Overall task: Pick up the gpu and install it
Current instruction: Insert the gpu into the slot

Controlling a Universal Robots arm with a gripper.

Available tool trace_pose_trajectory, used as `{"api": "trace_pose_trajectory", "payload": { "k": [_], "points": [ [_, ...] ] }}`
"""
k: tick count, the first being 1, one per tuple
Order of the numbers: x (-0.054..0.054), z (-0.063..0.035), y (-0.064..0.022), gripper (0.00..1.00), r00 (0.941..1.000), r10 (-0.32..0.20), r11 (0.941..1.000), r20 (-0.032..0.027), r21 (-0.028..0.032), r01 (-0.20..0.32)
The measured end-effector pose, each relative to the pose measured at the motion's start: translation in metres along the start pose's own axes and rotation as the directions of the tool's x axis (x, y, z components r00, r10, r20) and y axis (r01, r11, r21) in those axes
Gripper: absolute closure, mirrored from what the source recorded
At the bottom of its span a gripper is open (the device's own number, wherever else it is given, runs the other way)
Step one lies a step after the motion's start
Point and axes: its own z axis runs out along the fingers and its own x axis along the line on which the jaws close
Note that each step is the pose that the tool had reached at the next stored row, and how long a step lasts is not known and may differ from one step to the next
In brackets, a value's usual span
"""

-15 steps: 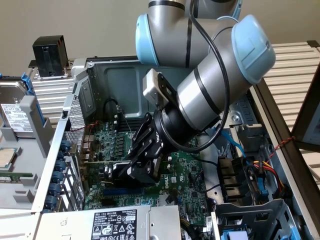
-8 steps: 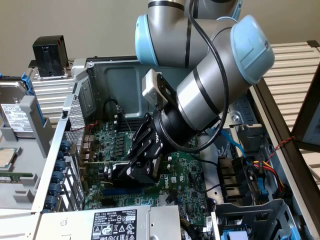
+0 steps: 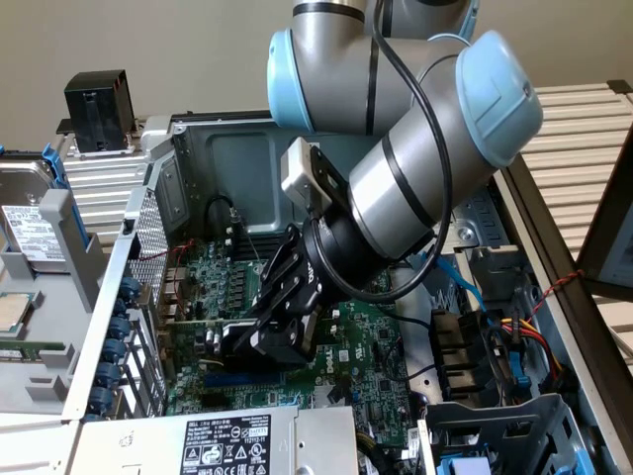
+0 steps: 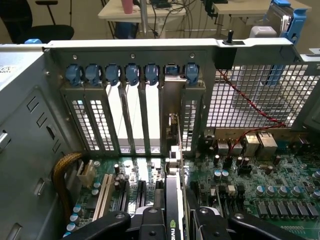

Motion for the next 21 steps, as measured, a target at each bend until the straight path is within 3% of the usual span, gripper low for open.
{"api": "trace_pose_trajectory", "payload": {
  "k": [21],
  "points": [
    [0.0000, 0.0014, 0.0001, 0.73, 1.0000, 0.000, 1.0000, 0.0001, 0.0002, 0.000]
  ]
}}
